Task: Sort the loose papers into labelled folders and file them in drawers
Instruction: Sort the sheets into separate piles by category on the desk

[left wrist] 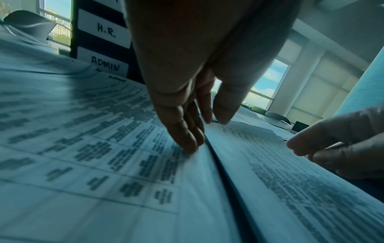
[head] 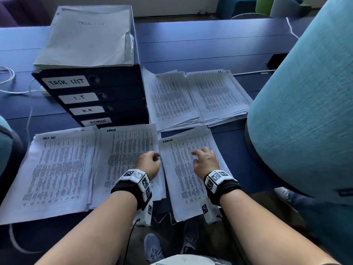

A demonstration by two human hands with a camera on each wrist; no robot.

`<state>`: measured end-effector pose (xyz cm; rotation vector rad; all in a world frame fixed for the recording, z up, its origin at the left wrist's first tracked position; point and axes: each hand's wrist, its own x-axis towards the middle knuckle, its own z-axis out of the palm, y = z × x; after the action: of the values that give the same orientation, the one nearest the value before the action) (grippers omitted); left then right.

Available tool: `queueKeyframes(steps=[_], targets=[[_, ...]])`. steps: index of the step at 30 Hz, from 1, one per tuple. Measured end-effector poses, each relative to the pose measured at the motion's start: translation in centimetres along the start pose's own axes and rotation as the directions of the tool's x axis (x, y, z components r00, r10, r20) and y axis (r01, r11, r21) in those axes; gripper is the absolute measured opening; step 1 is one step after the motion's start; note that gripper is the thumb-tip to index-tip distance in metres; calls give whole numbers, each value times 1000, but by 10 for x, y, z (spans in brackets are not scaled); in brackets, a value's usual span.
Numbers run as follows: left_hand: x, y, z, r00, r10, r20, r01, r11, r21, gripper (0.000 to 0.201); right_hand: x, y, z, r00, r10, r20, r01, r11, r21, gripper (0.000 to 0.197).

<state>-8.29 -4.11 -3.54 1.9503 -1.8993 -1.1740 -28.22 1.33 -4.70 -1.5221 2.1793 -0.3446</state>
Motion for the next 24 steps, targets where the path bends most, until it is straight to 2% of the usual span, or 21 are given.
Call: queueKeyframes(steps=[3,6,8,10,11,14,16,18,22,24], targets=[[7,12,13,998,-57,0,57,998,-7,34,3,14,-7,999,-6,49,9,998,-66,45],[12,23,21,994,-107,-12,106,994,-32,18,6,28,-11,991,26,133,-10,993,-116,53],[18,25,28,988,-156,-12,154,983,-102,36,9,35,-10,990,32,137,-16,993,-118,53],[20,29,30,983,-183,1,181,970,-161,30,12,39,-9,990,30,135,-17,995,-96,52],[21,31,31,983,-185,11,184,966,-184,18,13,41,-9,990,29,138,-18,996,-86,52],[25,32,36,987,-163,9,161,967,-195,38,17,45,-10,988,27,153,-18,998,-59,51],[25,32,38,990,-135,-37,126,974,-186,28,20,46,-13,988,25,155,-20,999,-32,48],[25,29,38,987,-138,-84,115,964,-239,12,25,45,-18,993,35,116,-38,999,25,47],[30,15,32,977,-212,-28,173,862,-476,22,40,47,-30,986,151,-72,-138,978,154,60],[31,11,27,975,-222,-8,178,802,-570,25,47,51,-34,971,223,-92,-195,950,243,68]])
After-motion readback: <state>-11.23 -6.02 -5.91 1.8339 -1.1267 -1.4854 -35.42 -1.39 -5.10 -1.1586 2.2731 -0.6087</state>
